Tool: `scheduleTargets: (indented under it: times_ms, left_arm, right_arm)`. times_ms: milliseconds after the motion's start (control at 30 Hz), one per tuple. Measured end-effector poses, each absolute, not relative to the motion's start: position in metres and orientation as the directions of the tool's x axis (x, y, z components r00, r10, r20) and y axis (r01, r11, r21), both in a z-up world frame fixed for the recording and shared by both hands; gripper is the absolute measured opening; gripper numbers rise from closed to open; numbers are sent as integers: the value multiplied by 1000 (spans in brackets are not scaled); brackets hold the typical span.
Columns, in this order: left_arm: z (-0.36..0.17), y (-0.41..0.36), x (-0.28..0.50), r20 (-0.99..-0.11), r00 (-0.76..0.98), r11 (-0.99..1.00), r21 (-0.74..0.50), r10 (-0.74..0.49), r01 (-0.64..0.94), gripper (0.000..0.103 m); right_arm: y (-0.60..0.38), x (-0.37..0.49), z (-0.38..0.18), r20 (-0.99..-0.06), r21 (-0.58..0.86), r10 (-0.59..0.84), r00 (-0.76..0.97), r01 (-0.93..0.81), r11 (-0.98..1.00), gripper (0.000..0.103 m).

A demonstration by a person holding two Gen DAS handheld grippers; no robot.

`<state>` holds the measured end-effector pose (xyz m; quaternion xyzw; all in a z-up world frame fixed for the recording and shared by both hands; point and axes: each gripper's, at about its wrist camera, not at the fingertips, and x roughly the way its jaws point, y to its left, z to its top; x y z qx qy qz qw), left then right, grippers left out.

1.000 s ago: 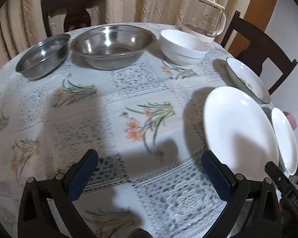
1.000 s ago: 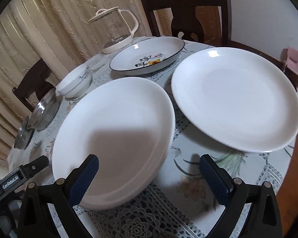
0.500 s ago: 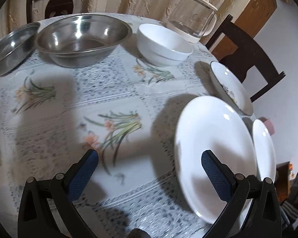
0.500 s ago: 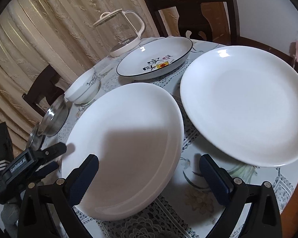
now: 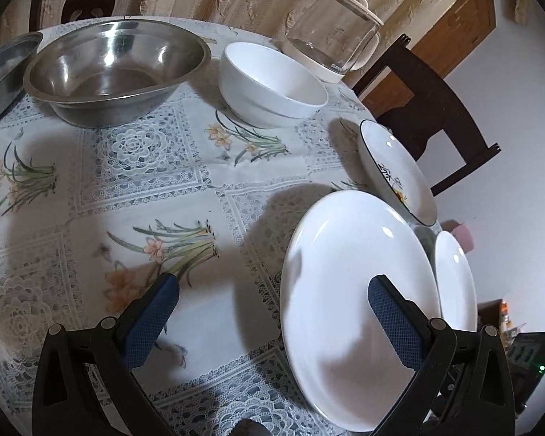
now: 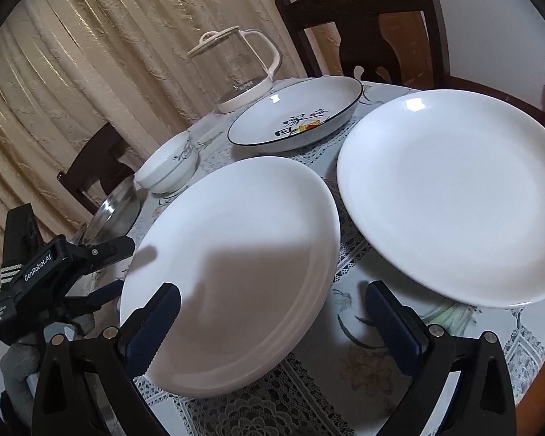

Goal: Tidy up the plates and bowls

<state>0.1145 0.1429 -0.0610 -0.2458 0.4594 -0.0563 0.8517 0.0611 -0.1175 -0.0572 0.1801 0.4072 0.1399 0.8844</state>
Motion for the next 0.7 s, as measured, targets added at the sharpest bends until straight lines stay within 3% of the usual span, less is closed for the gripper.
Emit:
scheduleTargets:
  times_ms: [300, 467, 700]
  left_arm:
    - [-66, 164, 106, -666, 592, 809, -586, -453, -40, 103]
    - [-62, 162, 110, -677, 577, 812, -583, -457, -42, 103]
    - [-61, 154, 118, -680, 561, 815, -580, -472, -17, 101]
  right_arm:
    - [-121, 62, -58, -664, 450, 445, 601, -154, 880, 103]
    - [-114, 62, -56, -693, 397, 416, 589, -170, 902, 103]
    - [-130, 65, -57, -649, 512, 477, 592, -123, 850, 103]
